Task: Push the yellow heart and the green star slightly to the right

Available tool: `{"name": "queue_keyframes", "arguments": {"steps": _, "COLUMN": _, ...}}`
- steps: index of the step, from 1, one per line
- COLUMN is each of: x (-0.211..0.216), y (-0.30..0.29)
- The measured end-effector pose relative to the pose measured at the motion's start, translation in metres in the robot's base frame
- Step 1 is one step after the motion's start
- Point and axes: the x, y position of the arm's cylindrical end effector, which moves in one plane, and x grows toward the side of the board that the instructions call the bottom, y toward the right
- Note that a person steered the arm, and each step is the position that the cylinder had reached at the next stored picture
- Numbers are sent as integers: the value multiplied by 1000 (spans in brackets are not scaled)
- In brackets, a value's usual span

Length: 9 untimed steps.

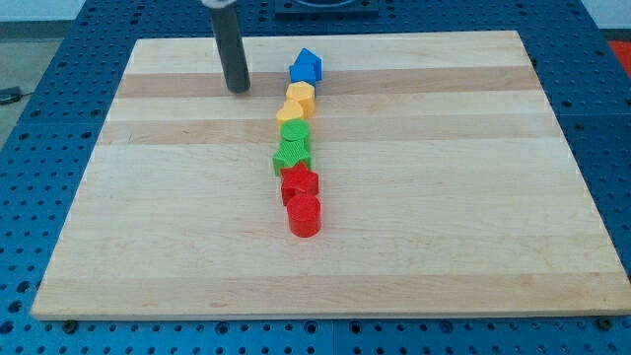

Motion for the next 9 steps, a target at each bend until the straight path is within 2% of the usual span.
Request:
{"name": "queue_keyframes", "arguments": {"steps": 1, "x": 43, "y": 0}}
{"name": "queue_keyframes", "arguments": {"steps": 2, "x": 58, "y": 3}}
{"name": "queue_keyframes", "arguments": {"steps": 4, "x": 65, "y": 49}}
{"name": "queue_keyframes", "arguments": {"steps": 6, "x": 72, "y": 46}}
{"name": "queue_keyframes", "arguments": {"steps": 9, "x": 117, "y": 43}}
